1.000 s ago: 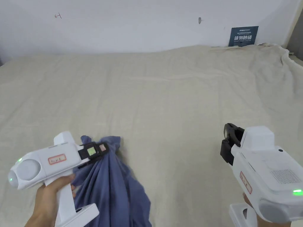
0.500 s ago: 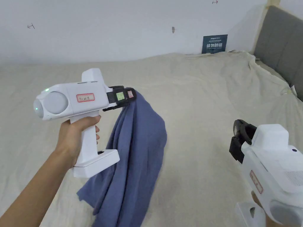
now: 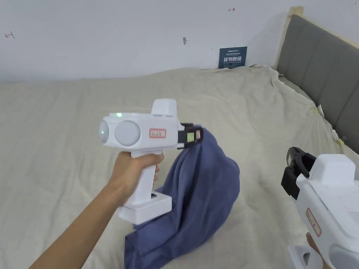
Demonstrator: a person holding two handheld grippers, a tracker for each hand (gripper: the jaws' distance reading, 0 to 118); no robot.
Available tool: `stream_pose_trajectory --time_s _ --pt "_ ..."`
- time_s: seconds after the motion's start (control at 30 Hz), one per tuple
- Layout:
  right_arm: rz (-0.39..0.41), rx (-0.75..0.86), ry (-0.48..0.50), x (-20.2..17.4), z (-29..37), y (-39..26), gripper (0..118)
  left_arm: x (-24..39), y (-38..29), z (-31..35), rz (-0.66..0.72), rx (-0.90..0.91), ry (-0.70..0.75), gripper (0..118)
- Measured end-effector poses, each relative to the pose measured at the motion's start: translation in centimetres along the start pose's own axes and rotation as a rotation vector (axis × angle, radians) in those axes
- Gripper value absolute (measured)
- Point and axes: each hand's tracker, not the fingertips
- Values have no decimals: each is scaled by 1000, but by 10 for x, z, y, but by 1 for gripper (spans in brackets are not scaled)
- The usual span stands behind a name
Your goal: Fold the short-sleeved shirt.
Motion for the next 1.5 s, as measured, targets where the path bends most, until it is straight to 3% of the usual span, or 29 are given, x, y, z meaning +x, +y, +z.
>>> stream_pose_trajectory --time_s 0.33,0.67,0.73,0.83,0.87,0.9,0.97,1.0,1.2,1.4,1.5 --pt "-4 -37 -3 3 3 -10 0 -44 -117 -60 82 -287 157 0" --pt "-9 -69 22 -1 -1 -24 0 -60 -168 -92 83 -446 279 3" --pt "-9 -71 26 -2 -2 -24 0 -57 -167 -87 103 -416 284 17" --pt "-3 -68 33 -5 -1 -21 0 -52 -160 -75 118 -372 281 60" --pt "-1 -65 36 -6 -1 -20 0 -51 -156 -68 126 -339 285 68" --pt "0 -62 37 -6 0 -19 0 -48 -152 -61 133 -305 295 68" --pt "1 -56 40 -7 1 -15 0 -42 -142 -44 143 -221 305 111" --pt "2 -51 41 -8 2 -13 0 -41 -135 -31 145 -161 300 117" --pt "9 -25 37 -9 4 -3 0 -28 -91 34 118 89 361 116" --pt "17 8 40 -12 6 9 0 -22 -74 87 0 325 598 115" --pt "23 26 42 -11 5 12 0 -23 -80 109 -55 440 699 99"
